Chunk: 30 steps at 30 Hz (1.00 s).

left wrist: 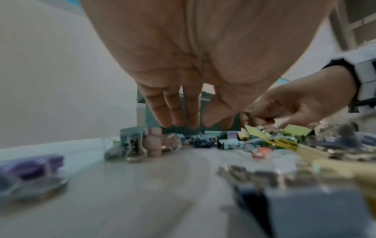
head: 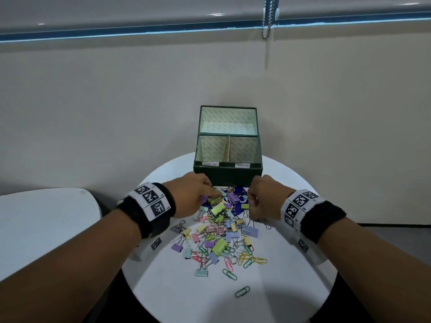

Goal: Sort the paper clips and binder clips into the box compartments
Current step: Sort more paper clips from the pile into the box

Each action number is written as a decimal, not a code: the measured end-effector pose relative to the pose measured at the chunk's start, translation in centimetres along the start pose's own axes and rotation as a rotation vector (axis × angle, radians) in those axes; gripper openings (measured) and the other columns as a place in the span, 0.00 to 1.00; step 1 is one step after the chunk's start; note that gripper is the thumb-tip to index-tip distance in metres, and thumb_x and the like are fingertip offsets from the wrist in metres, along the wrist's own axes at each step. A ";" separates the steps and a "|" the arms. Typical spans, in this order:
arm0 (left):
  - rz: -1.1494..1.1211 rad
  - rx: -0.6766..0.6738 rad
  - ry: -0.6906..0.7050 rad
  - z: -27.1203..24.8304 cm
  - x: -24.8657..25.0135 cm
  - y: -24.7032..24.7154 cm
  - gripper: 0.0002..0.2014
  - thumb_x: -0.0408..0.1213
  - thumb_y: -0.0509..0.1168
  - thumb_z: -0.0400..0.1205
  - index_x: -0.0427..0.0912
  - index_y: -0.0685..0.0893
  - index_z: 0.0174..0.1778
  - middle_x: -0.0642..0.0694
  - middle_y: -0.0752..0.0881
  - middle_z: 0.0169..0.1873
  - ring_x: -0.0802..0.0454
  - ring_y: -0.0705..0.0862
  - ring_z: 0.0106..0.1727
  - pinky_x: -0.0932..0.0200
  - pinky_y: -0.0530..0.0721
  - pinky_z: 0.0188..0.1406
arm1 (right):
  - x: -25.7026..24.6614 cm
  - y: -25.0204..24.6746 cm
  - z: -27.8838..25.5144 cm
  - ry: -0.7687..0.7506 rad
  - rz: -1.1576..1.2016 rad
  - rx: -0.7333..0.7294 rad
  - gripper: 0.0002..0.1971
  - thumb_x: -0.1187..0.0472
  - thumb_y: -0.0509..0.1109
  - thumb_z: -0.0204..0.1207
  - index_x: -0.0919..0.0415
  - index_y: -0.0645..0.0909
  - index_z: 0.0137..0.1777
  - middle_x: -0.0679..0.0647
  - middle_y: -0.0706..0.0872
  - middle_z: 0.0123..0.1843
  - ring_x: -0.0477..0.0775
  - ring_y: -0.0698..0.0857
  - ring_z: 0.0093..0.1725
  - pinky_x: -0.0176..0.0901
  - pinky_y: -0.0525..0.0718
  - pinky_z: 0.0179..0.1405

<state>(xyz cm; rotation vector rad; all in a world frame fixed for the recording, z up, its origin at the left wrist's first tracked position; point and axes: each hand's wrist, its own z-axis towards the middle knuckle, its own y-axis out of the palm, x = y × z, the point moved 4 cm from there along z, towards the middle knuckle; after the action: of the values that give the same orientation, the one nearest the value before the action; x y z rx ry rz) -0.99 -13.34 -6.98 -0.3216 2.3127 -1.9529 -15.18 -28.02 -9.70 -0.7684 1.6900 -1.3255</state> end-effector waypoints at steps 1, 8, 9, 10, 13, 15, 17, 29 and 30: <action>0.019 0.004 -0.001 -0.1 -0.2 0.3 0.24 0.32 0.59 0.86 0.61 0.79 0.75 0.49 0.76 0.69 0.48 0.73 0.69 0.45 0.79 0.66 | -0.2 -0.2 -0.1 -0.010 0.012 0.006 0.08 0.58 0.74 0.65 0.50 0.77 0.32 0.51 0.80 0.49 0.52 0.83 0.48 0.42 0.87 0.40; -0.093 0.082 -0.065 -0.5 -1.2 0.6 0.11 0.34 0.64 0.81 0.54 0.86 0.51 0.54 0.83 0.52 0.52 0.80 0.57 0.52 0.82 0.57 | -0.6 -1.7 -0.7 -0.090 0.115 0.119 0.12 0.63 0.68 0.76 0.46 0.72 0.37 0.47 0.85 0.36 0.51 0.82 0.36 0.43 0.84 0.41; -0.127 0.089 -0.083 -0.6 -1.3 0.6 0.11 0.34 0.65 0.80 0.54 0.85 0.53 0.54 0.84 0.52 0.51 0.81 0.56 0.51 0.83 0.57 | -0.6 -1.9 -0.7 -0.092 0.117 0.132 0.10 0.62 0.67 0.78 0.44 0.75 0.41 0.46 0.87 0.38 0.50 0.84 0.36 0.44 0.85 0.42; -0.150 0.083 -0.096 -0.6 -1.4 0.6 0.13 0.35 0.65 0.80 0.55 0.85 0.56 0.53 0.84 0.53 0.51 0.81 0.57 0.49 0.83 0.58 | -0.6 -2.0 -0.6 -0.094 0.113 0.126 0.10 0.62 0.66 0.80 0.43 0.78 0.49 0.45 0.88 0.42 0.48 0.84 0.37 0.44 0.85 0.43; -0.098 0.027 -0.083 -0.6 -1.0 0.9 0.26 0.37 0.63 0.81 0.65 0.74 0.74 0.50 0.79 0.60 0.49 0.75 0.63 0.48 0.81 0.61 | -1.7 -1.7 0.2 -0.107 0.015 0.025 0.22 0.65 0.60 0.83 0.43 0.82 0.70 0.47 0.86 0.60 0.47 0.85 0.52 0.42 0.80 0.54; -0.015 -0.006 -0.090 -0.5 -0.8 1.2 0.30 0.39 0.62 0.83 0.71 0.66 0.79 0.49 0.75 0.62 0.47 0.72 0.64 0.52 0.77 0.57 | -2.5 -1.3 0.8 -0.093 -0.025 -0.050 0.24 0.65 0.59 0.84 0.43 0.82 0.73 0.50 0.83 0.66 0.53 0.83 0.62 0.43 0.78 0.59; 0.040 -0.013 -0.110 -0.4 -0.8 1.4 0.31 0.41 0.61 0.83 0.74 0.63 0.79 0.49 0.72 0.62 0.47 0.70 0.63 0.55 0.70 0.52 | -3.1 -1.1 1.2 -0.070 -0.028 -0.078 0.23 0.65 0.58 0.84 0.45 0.83 0.72 0.51 0.83 0.66 0.55 0.82 0.63 0.45 0.79 0.61; 0.045 0.171 -0.111 0.4 0.1 1.0 0.29 0.37 0.64 0.78 0.65 0.70 0.75 0.48 0.70 0.58 0.46 0.70 0.61 0.53 0.67 0.52 | -3.5 -1.9 1.8 -0.021 0.069 0.038 0.10 0.60 0.60 0.82 0.52 0.80 0.41 0.51 0.86 0.41 0.55 0.84 0.44 0.48 0.82 0.46; 0.064 0.148 -0.096 0.4 0.3 1.0 0.31 0.37 0.63 0.79 0.68 0.67 0.77 0.48 0.70 0.58 0.46 0.69 0.61 0.53 0.67 0.52 | -3.5 -1.7 1.8 -0.002 0.037 0.019 0.09 0.59 0.62 0.81 0.50 0.84 0.44 0.50 0.88 0.44 0.54 0.85 0.46 0.46 0.82 0.46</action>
<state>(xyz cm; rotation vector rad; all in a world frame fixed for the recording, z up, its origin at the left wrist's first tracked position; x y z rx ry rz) -1.27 -13.60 -8.02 -0.3169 2.0798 -2.0166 -12.00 -26.34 -7.38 -0.7235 1.6805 -1.3130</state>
